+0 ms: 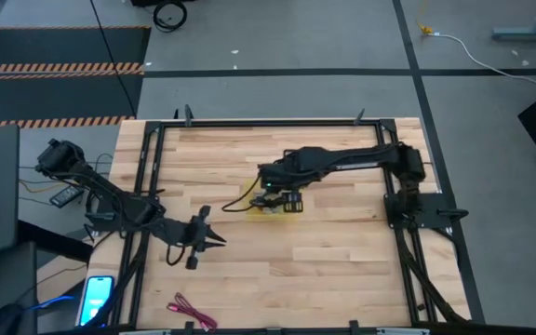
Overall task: Pick and place USB-C Cables
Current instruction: Put the red charger cable into the yellow transparent bin
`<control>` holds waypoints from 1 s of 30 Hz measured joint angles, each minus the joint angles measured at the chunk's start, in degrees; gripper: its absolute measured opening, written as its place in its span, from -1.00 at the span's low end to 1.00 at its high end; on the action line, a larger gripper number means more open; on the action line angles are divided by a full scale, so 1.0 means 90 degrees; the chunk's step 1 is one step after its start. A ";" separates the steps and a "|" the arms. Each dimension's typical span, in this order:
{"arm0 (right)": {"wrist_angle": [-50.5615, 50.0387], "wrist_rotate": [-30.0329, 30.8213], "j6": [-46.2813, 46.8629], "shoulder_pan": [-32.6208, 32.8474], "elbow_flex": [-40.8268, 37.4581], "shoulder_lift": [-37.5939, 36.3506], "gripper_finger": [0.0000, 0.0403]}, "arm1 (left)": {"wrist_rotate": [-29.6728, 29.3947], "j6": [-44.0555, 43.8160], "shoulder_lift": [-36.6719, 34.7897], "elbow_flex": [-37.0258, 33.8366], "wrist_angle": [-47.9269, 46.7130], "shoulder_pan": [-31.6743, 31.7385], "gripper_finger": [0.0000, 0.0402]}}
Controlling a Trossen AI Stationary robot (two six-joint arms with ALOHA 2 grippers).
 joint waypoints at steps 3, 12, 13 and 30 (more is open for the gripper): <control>-0.0261 -0.0001 0.0405 0.0114 -0.0092 -0.0400 0.32 | 0.0253 -0.0320 0.0000 0.0000 -0.0062 -0.0005 -0.75; -0.0259 0.0240 0.0832 0.0421 -0.1127 -0.1611 0.32 | 0.1722 -0.1427 0.0000 0.0000 -0.0029 -0.0430 -0.75; -0.0261 0.0238 0.0875 0.0425 -0.1299 -0.1745 0.32 | 0.1727 -0.1525 0.0000 0.0000 -0.0004 -0.0504 -0.75; 0.1346 -0.0073 0.1392 0.0455 -0.4383 -0.3366 0.31 | 0.1581 -0.4481 0.0055 0.0325 -0.0081 -0.1992 -0.75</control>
